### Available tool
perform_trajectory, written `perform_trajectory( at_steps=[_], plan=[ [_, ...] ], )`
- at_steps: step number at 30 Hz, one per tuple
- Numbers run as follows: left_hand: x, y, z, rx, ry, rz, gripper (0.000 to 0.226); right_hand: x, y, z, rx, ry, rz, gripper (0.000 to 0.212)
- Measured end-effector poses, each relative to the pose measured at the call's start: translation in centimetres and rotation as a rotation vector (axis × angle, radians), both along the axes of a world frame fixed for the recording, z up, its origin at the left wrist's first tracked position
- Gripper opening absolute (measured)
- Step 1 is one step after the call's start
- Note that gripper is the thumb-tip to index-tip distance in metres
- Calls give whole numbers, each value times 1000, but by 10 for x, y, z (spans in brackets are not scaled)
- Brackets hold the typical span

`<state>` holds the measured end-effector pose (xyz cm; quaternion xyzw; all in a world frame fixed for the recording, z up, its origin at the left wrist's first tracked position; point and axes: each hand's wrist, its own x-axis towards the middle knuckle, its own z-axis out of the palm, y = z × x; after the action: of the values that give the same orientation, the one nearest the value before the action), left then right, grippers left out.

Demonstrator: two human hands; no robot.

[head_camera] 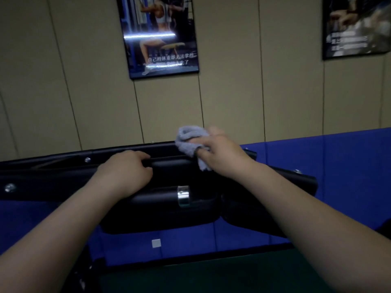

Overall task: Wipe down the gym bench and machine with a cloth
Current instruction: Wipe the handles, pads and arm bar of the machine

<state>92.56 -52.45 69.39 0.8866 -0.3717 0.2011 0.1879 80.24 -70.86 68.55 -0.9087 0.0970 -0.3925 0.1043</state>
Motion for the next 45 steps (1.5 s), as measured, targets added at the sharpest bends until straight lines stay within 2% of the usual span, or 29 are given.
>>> perform_trajectory(
  at_steps=[2,5,8,11,14,17,20,22,23,27,30,34,37,40,41,43,45],
  plan=[
    [-1,-2,0,-9,-13,17,45,27,11,3,-179,189,-50,33],
    [0,0,1,-43,-17,13,44,46,24,5,-334,218,-66,36],
    [-2,3,0,-65,5,-6,43,43,23,8,-280,241,-35,32],
    [-4,5,0,-71,0,-12,41,27,11,10,-81,291,-6,21],
    [-6,5,-1,-75,3,-30,39,17,2,6,59,229,49,26],
    [-7,5,-2,-98,-5,-60,35,23,-3,5,97,172,13,31],
    [-8,4,-1,-114,-22,-92,33,35,4,9,-5,222,-61,27],
    [-10,5,-1,-130,-24,-119,33,39,13,9,-101,227,-10,17],
    [-11,7,-1,-148,-26,-130,33,38,16,8,-119,210,50,20],
    [-18,16,-5,-272,-73,-137,26,10,13,2,110,-3,219,23],
    [-18,23,-12,-319,-81,-136,22,-18,13,-20,-52,-139,72,24],
    [-17,36,-28,-245,-58,-106,30,-30,25,-71,-210,108,-155,23],
    [-21,42,-35,-208,-95,-115,46,-23,34,-86,-232,55,-190,24],
    [-21,45,-37,-224,-76,-152,40,-11,51,-91,-279,-37,-136,19],
    [-20,48,-37,-230,-68,-166,38,-8,59,-92,-247,-101,-96,16],
    [-17,57,-39,-243,-52,-192,38,-1,73,-91,-49,-154,-30,15],
    [-10,70,-41,-265,-5,-207,37,3,85,-90,260,-118,95,25]
  ],
)
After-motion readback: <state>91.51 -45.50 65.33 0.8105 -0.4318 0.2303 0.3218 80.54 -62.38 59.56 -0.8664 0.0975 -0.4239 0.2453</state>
